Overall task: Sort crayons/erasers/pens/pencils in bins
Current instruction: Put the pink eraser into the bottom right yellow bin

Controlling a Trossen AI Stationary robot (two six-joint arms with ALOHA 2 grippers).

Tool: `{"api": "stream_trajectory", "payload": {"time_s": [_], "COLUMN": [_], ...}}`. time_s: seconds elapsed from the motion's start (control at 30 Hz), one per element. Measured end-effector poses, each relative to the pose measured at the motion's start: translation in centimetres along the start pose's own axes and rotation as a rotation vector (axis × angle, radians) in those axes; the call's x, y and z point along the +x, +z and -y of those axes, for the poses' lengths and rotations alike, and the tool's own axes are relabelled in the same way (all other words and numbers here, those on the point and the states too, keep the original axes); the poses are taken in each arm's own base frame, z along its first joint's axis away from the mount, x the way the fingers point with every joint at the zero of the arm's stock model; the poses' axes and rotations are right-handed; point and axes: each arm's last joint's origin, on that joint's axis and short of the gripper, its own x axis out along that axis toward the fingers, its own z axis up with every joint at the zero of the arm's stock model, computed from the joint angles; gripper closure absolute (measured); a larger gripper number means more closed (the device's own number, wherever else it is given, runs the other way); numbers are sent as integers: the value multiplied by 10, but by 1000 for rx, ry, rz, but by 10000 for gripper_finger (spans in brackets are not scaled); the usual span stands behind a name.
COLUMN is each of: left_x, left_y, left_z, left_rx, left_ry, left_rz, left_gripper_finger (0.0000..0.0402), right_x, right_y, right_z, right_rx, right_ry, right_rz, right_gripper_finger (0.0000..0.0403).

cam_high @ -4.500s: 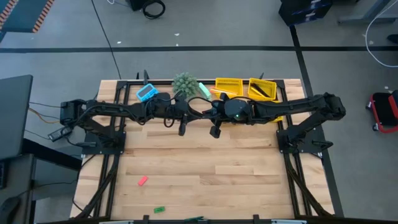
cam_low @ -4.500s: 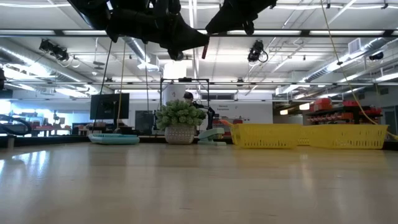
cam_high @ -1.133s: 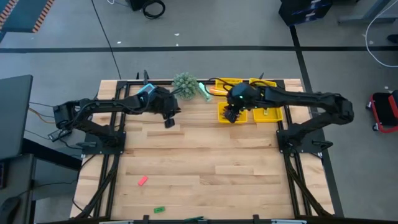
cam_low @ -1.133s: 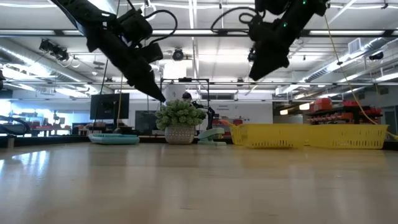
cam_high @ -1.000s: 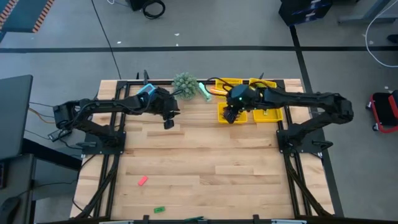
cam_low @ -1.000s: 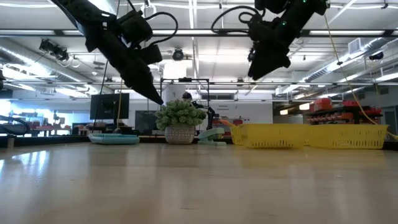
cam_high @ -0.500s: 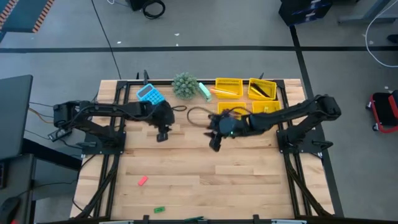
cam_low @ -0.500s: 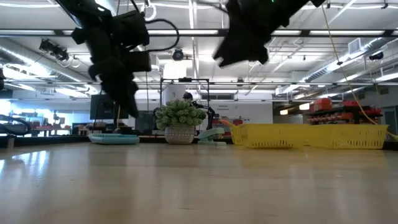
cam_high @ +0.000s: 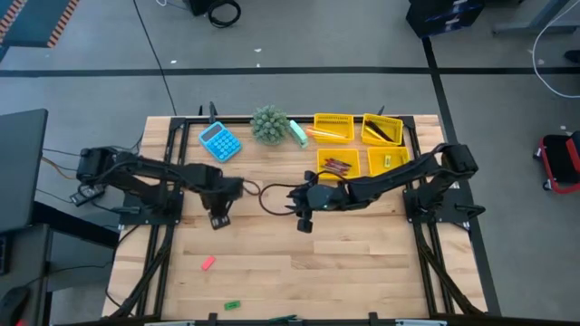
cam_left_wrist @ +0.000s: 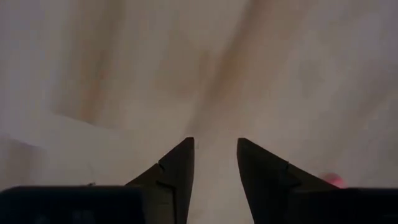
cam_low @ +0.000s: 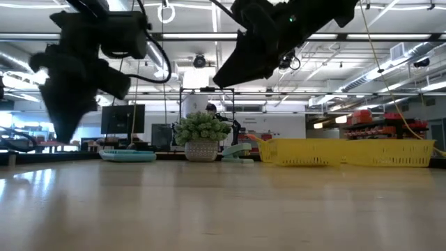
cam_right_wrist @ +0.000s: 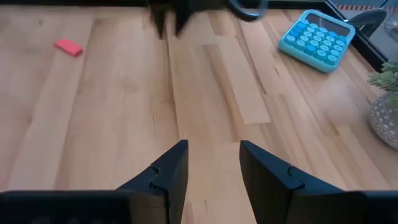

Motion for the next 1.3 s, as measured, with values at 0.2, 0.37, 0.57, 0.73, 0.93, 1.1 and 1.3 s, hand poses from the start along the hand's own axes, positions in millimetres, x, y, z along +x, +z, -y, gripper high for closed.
{"api": "stream_trajectory", "payload": {"time_s": [0.2, 0.37, 0.57, 0.73, 0.93, 1.1, 1.3], "left_x": [-3, -4, 0, 7, 21, 32, 46], "left_y": [-18, -35, -61, -82, -100, -100, -97], "left_z": [34, 64, 96, 113, 130, 140, 147], "left_rx": [-78, -161, -273, -367, -369, -373, -374], "left_ry": [-46, -62, -60, -12, -2, -26, -31], "left_rz": [-92, -108, -54, 3, -11, -6, -11], "left_gripper_finger": [270, 262, 267, 267, 265, 251, 222], "right_x": [-1, -2, -3, -5, -11, -10, -9], "right_y": [-3, -3, -3, -4, -7, -7, -10], "right_z": [-1, -5, -7, -14, -28, -27, -22], "right_rx": [-27, -25, -9, 21, 13, -4, 24], "right_ry": [19, 48, 56, 71, 107, 89, 65], "right_rz": [-31, -33, -33, -34, -40, -34, -71], "right_gripper_finger": [253, 253, 253, 253, 254, 254, 254]}}
